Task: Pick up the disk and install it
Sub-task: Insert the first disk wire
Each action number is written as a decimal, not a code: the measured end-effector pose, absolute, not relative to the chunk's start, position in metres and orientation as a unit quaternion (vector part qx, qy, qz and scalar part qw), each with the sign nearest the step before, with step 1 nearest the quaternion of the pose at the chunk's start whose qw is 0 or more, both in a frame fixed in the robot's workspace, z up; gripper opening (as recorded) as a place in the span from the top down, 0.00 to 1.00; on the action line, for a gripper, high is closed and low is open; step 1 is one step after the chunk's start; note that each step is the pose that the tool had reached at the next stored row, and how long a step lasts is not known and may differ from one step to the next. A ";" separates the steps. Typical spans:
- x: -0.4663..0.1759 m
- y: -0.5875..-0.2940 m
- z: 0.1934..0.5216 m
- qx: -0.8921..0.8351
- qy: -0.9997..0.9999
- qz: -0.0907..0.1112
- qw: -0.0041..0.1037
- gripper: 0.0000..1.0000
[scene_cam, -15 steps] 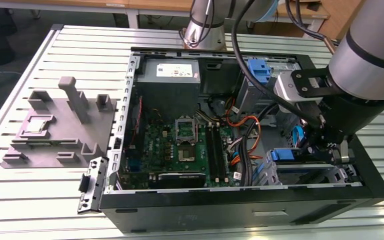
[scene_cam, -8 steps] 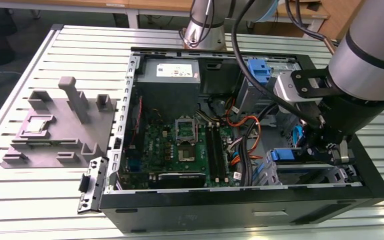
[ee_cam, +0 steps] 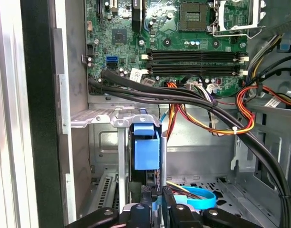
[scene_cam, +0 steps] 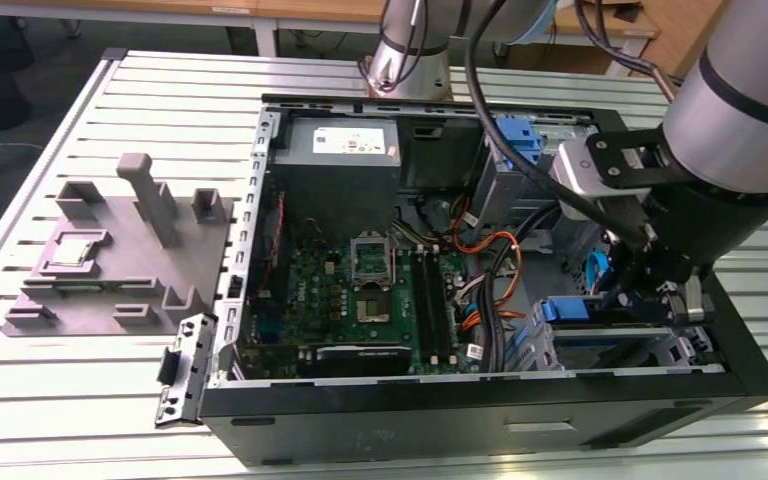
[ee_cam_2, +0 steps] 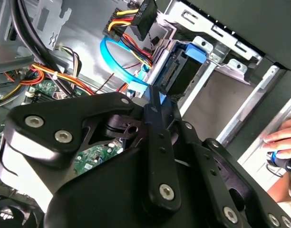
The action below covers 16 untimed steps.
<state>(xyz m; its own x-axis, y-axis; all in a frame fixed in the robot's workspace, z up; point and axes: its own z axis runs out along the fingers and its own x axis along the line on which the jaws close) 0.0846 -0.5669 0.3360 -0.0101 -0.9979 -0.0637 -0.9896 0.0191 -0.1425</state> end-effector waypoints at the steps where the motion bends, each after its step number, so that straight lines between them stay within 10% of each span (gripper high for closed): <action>1: 0.085 -0.567 0.338 -0.700 0.710 -0.029 0.073 0.76; 9: 0.085 -0.567 0.341 -0.700 0.710 -0.027 0.072 0.76; 16: 0.087 -0.567 0.340 -0.700 0.713 0.009 0.038 0.76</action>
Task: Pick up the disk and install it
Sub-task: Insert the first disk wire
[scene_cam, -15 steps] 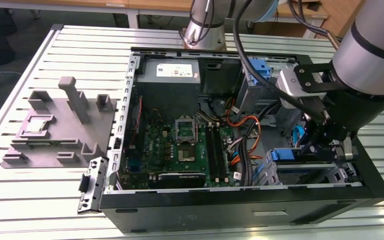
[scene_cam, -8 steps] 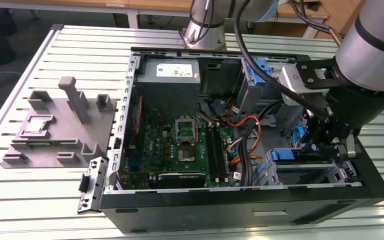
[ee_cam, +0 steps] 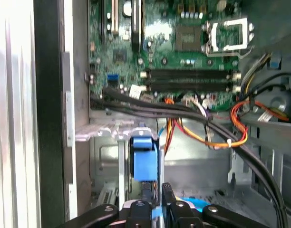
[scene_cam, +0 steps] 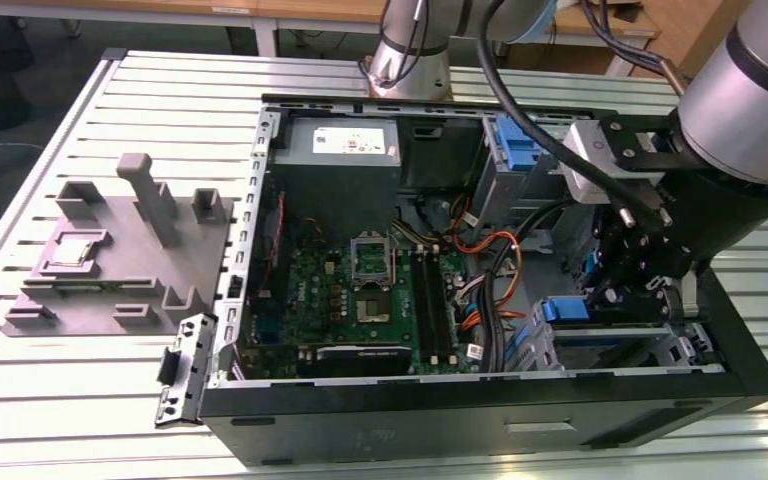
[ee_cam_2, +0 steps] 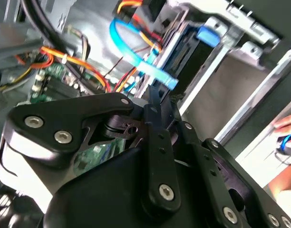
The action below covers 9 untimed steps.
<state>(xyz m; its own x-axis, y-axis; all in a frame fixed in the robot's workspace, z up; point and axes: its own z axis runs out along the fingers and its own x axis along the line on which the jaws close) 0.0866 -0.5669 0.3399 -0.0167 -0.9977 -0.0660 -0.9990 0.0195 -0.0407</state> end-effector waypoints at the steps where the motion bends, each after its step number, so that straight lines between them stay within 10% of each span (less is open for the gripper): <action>1: 0.087 -0.567 0.340 -0.700 0.713 0.015 0.032 0.76; 9: 0.087 -0.567 0.341 -0.700 0.713 0.018 0.029 0.76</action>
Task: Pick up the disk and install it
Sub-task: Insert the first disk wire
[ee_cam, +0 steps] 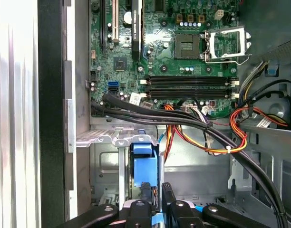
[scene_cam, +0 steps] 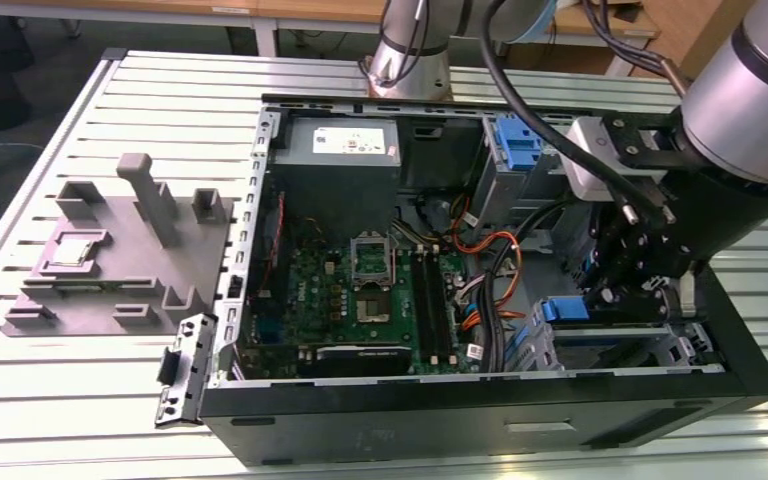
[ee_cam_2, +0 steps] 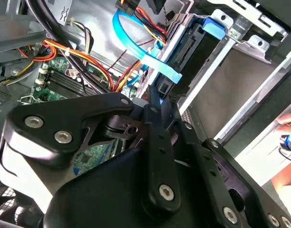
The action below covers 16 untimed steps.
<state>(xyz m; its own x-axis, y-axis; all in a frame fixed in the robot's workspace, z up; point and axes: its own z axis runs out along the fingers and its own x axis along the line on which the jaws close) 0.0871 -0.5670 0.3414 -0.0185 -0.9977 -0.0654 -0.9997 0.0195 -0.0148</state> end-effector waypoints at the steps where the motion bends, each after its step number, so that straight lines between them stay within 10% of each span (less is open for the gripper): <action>1: 0.087 -0.567 0.342 -0.700 0.713 0.018 0.028 0.76; 16: 0.087 -0.567 0.354 -0.700 0.713 0.020 0.028 0.76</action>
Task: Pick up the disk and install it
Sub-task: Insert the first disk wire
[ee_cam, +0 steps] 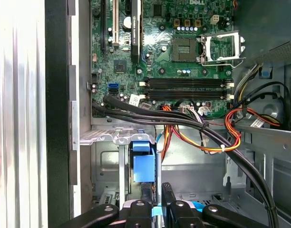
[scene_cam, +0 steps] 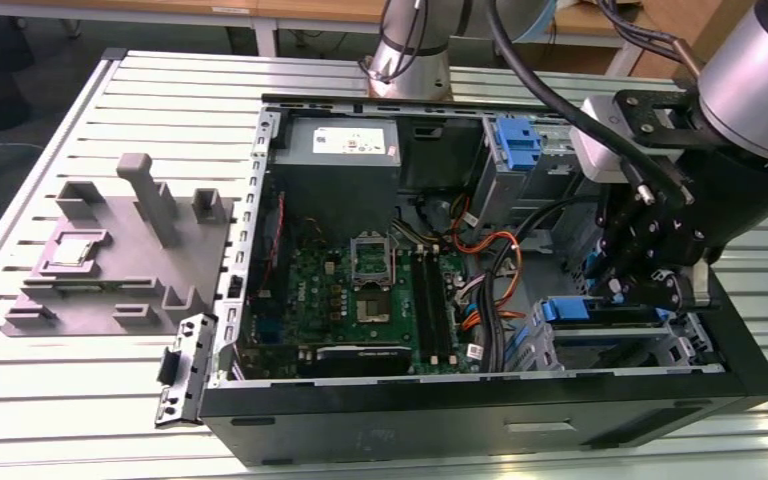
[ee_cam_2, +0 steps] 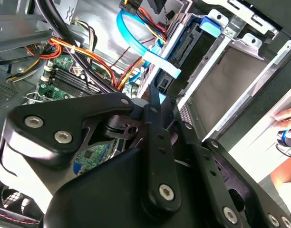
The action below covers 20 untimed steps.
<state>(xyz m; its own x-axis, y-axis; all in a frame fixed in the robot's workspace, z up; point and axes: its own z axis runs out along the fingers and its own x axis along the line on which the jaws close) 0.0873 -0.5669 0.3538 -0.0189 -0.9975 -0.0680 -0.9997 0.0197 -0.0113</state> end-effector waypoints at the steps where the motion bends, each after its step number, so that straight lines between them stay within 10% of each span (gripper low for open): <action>1: 0.087 -0.567 0.354 -0.700 0.713 0.020 0.028 0.76; 20: 0.107 -0.567 0.354 -0.700 0.714 0.025 0.024 0.76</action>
<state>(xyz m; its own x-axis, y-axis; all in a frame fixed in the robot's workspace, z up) 0.1073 -0.5669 0.3537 -0.0197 -0.9974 -0.0695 -0.9998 0.0196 0.0012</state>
